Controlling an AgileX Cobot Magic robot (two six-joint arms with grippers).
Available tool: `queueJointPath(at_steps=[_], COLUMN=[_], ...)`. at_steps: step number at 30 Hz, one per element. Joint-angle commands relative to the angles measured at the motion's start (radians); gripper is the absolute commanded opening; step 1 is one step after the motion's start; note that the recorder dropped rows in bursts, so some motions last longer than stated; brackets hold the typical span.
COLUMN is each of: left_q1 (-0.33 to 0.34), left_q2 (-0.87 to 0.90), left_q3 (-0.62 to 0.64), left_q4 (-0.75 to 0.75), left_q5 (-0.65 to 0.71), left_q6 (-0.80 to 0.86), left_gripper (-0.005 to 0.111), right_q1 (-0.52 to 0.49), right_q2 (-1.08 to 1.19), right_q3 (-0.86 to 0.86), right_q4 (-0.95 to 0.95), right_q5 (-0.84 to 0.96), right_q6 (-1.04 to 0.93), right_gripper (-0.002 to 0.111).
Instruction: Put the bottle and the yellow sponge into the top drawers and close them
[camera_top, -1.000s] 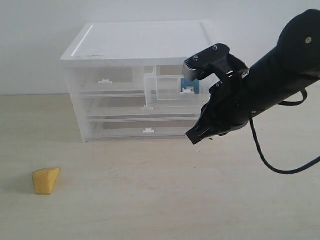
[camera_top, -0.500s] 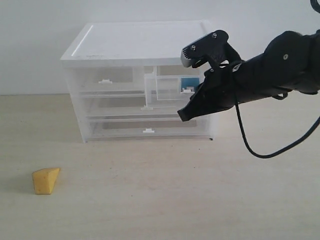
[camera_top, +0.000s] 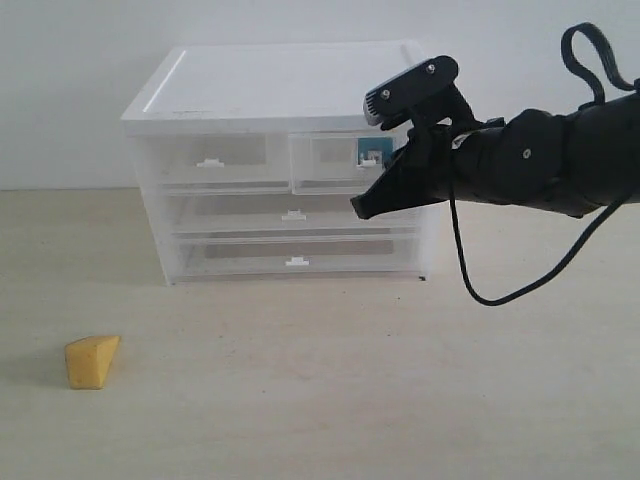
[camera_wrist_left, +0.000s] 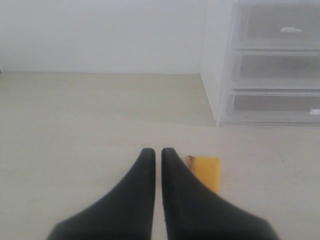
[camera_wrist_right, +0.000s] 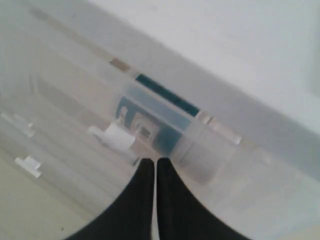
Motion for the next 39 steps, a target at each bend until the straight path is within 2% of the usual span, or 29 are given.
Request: queueJointPath(at_steps=[1, 6, 11, 14, 18, 21, 23, 26, 28, 31, 34, 37, 39], left_q1=[0.002, 0.002, 0.002, 0.002, 0.002, 0.002, 0.002, 0.002, 0.002, 0.002, 0.002, 0.002, 0.002], left_q2=[-0.003, -0.003, -0.003, -0.003, -0.003, -0.003, -0.003, -0.003, -0.003, -0.003, -0.003, -0.003, -0.003], left_q3=[0.003, 0.003, 0.003, 0.003, 0.003, 0.003, 0.003, 0.003, 0.003, 0.003, 0.003, 0.003, 0.003], left_q4=[-0.002, -0.002, -0.002, -0.002, -0.002, -0.002, -0.002, -0.002, -0.002, -0.002, -0.002, -0.002, -0.002], left_q5=[0.000, 0.000, 0.000, 0.000, 0.000, 0.000, 0.000, 0.000, 0.000, 0.000, 0.000, 0.000, 0.000], left_q6=[-0.006, -0.006, -0.006, -0.006, -0.006, -0.006, -0.006, -0.006, -0.006, -0.006, -0.006, -0.006, -0.006], left_gripper=[0.004, 0.004, 0.004, 0.004, 0.004, 0.004, 0.004, 0.004, 0.004, 0.004, 0.004, 0.004, 0.004], right_q1=[-0.009, -0.009, -0.009, -0.009, -0.009, -0.009, -0.045, -0.177, -0.268, -0.379, -0.440, -0.480, -0.491], right_q2=[0.025, 0.046, 0.017, -0.024, -0.097, -0.142, -0.163, -0.172, -0.181, -0.240, -0.293, -0.358, -0.448], right_q3=[-0.037, -0.047, -0.047, -0.047, -0.047, -0.047, -0.047, -0.077, -0.089, -0.089, -0.089, -0.080, -0.028], right_q4=[0.004, 0.006, 0.006, 0.006, 0.002, -0.103, -0.186, -0.286, -0.307, -0.358, -0.453, -0.489, -0.491], right_q5=[-0.068, -0.110, 0.001, 0.117, 0.439, 0.683, 0.818, 0.996, 1.030, 1.017, 1.017, 1.012, 0.928], right_q6=[-0.004, 0.011, 0.013, 0.012, -0.090, -0.124, -0.093, 0.116, 0.255, 0.397, 0.518, 0.543, 0.541], right_gripper=[0.000, 0.000, 0.000, 0.000, 0.000, 0.000, 0.000, 0.000, 0.000, 0.000, 0.000, 0.000, 0.000])
